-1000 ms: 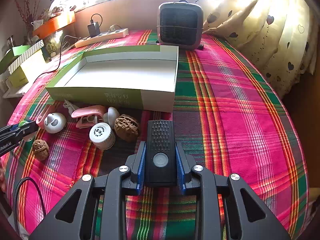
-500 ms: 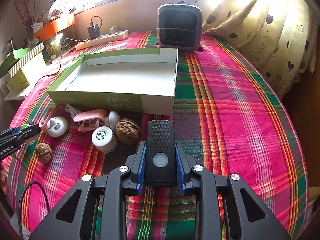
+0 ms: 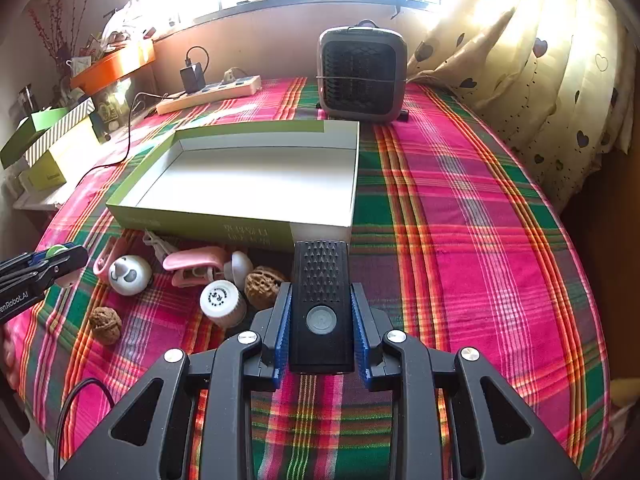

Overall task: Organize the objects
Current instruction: 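Carry the spool and remote over the open box with both grippers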

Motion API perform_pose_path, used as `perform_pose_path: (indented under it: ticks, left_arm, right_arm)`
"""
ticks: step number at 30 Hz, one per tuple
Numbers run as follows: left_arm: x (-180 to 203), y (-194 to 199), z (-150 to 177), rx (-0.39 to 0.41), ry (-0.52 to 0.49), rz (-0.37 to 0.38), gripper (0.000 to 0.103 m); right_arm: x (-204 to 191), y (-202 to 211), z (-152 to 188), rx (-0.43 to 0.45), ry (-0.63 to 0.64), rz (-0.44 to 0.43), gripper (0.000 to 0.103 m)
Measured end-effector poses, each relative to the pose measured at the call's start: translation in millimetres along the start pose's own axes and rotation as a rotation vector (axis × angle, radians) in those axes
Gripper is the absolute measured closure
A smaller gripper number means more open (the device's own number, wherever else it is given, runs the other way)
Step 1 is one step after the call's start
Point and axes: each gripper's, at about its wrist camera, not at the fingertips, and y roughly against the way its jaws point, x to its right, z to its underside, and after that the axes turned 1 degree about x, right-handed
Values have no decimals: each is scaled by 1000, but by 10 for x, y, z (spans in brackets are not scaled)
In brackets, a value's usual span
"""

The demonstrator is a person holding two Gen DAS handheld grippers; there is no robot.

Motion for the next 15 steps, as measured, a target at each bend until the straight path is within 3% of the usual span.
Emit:
perform_pose_path:
  ticks: [15]
  left_arm:
    - [179, -151, -393, 26, -47, 34, 73]
  right_arm:
    - [-15, -91, -297, 11, 18, -14, 75]
